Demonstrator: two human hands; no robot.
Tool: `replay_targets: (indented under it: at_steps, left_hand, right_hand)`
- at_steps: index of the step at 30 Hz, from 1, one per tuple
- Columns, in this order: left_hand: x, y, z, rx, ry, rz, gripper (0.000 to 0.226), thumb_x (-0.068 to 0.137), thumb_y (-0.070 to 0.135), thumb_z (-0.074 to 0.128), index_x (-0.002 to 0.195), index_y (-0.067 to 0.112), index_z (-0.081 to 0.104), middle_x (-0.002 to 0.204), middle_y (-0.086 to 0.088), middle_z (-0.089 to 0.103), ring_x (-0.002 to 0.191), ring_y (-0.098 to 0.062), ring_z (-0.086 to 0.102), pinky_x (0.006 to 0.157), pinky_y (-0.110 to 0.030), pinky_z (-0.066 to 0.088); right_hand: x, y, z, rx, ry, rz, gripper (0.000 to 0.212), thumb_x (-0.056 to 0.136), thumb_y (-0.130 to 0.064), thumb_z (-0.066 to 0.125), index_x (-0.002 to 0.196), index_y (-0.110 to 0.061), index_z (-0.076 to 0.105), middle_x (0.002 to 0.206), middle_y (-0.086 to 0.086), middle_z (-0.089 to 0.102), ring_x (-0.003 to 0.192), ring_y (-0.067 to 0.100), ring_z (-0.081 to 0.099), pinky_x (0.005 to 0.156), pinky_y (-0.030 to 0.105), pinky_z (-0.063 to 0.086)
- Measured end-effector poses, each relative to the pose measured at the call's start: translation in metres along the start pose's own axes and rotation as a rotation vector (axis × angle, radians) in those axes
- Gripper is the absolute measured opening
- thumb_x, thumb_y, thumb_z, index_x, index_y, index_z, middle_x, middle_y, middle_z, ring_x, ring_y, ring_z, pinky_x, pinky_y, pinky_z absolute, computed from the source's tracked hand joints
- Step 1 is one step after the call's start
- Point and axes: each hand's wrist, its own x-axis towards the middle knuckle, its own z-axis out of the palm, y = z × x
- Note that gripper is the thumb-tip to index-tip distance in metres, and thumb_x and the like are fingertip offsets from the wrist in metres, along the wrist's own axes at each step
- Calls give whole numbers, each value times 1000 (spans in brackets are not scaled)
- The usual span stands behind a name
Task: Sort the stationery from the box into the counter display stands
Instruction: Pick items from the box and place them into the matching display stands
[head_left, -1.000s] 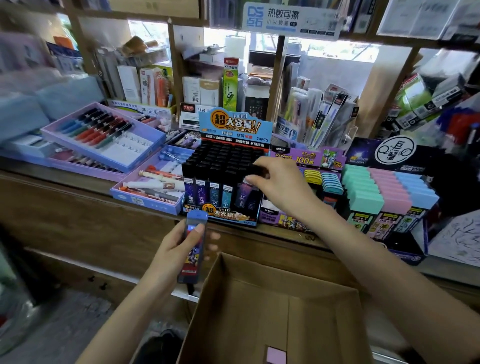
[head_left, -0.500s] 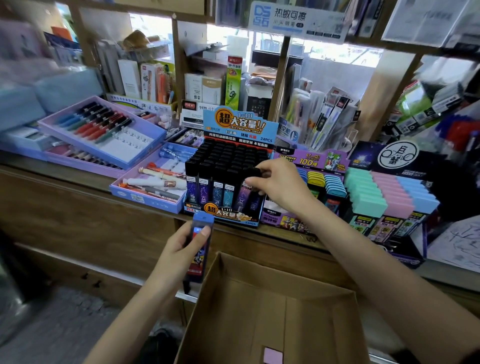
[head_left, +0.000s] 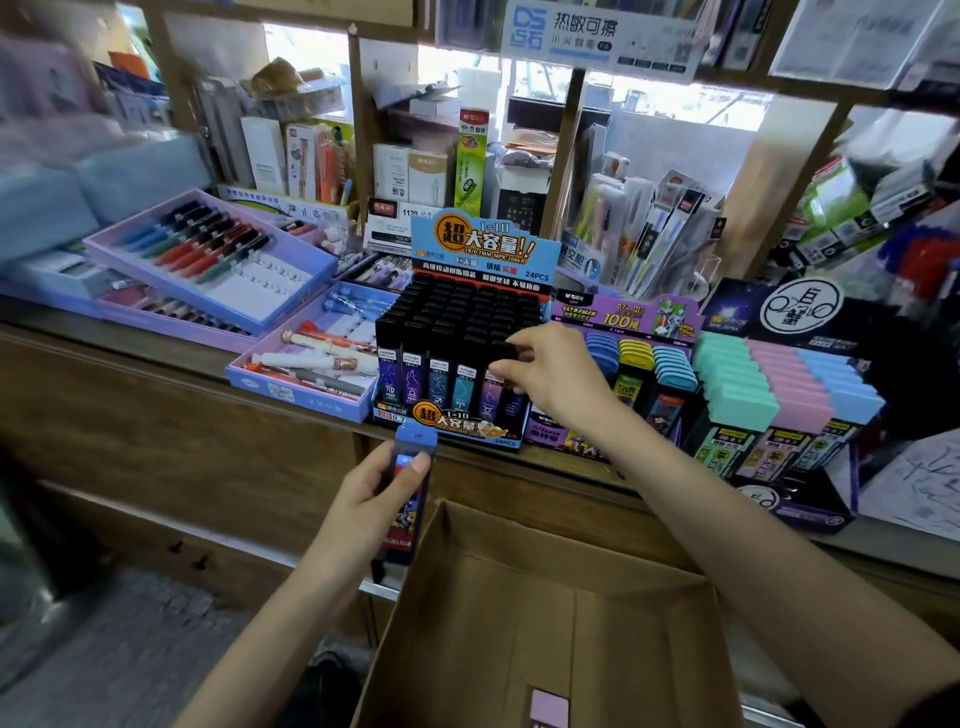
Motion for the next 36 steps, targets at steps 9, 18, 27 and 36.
replay_targets:
  at_steps: [9,18,27,36]
  left_hand:
    - [5,6,17,26,-20,6,24,78,47,60,90,27,66,89,-13,67,84,-28,66,73,-37,52]
    - [13,21,63,136,-105,168,22,91,22,50,109,17,61,97,0,69,91,-6,63,79,-15,47]
    - [30,25,119,337,-266,245,15,96,12,48,101,23,56,84,14,61,78,4,55,72,-13,43]
    - [51,13,91,1449,66,666,56,84,11,68,135,1,48,142,-14,47,132,-33,43,107,-47,31]
  right_hand:
    - [-1,3,4,-233,75,-28,47,85,-34,67,54,-3,51,48,7,52,49,25,57,60,38,55]
    - [-82,9,-5,269,-4,14,29,93,-36,53,83,-13,67,73,2,66,70,15,65,70,42,54]
    - [-84,39,-61,545,4,124,17,81,-6,70,82,-23,67,78,-4,65,67,5,60,62,17,50]
    - [-30,57,-90,220,350,87,12,82,-7,69,89,-16,66,89,0,66,70,15,59,70,26,47]
